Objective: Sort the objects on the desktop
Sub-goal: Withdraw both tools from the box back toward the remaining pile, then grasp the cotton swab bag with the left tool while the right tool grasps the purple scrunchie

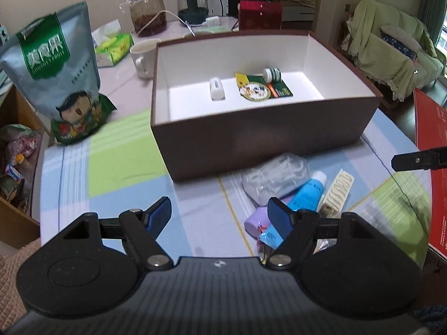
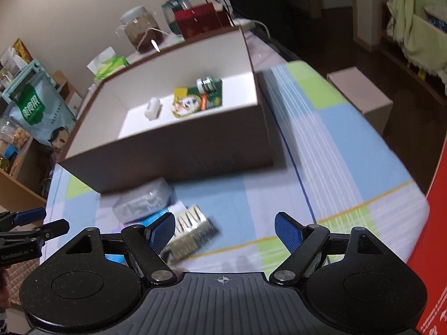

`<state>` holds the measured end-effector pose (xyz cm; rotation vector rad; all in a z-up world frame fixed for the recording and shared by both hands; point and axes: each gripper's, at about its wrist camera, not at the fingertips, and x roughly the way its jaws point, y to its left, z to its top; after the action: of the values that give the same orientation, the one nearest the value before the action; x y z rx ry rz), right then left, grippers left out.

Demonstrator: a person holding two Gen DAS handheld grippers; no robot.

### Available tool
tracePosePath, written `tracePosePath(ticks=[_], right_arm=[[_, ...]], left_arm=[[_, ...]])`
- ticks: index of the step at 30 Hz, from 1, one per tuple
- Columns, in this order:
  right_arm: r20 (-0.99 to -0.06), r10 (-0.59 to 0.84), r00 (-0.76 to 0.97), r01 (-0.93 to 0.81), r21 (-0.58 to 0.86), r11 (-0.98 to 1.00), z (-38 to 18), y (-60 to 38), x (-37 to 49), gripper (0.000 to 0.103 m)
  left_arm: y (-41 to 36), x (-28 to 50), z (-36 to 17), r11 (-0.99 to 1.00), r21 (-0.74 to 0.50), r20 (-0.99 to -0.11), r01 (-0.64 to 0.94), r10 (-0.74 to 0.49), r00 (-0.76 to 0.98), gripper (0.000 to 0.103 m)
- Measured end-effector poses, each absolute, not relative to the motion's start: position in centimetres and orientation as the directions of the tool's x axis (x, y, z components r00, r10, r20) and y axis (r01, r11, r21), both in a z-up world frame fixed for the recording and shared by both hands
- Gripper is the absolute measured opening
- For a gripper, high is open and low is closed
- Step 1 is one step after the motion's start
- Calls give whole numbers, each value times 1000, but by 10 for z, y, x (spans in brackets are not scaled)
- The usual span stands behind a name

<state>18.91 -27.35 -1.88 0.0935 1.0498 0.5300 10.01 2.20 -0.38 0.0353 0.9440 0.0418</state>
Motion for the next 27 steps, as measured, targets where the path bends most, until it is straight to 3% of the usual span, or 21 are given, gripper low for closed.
tracePosePath(ticks=[12, 23, 25, 27], right_arm=[[-814, 510, 279, -345, 410, 844, -41, -263, 199, 81], [-860, 492, 137, -742, 240, 626, -71, -216, 133, 80], [-856, 503, 119, -773, 238, 588, -74, -209, 130, 58], [-855, 508, 101, -801, 233, 552, -77, -201, 128, 56]], left_arm=[[26, 103, -23, 999, 32, -840, -16, 36, 541, 73], [36, 96, -40, 1000, 13, -870, -15, 19, 494, 73], [37, 93, -44, 1000, 8, -875, -14, 14, 485, 73], [37, 90, -46, 1000, 3, -878, -10, 8, 479, 73]])
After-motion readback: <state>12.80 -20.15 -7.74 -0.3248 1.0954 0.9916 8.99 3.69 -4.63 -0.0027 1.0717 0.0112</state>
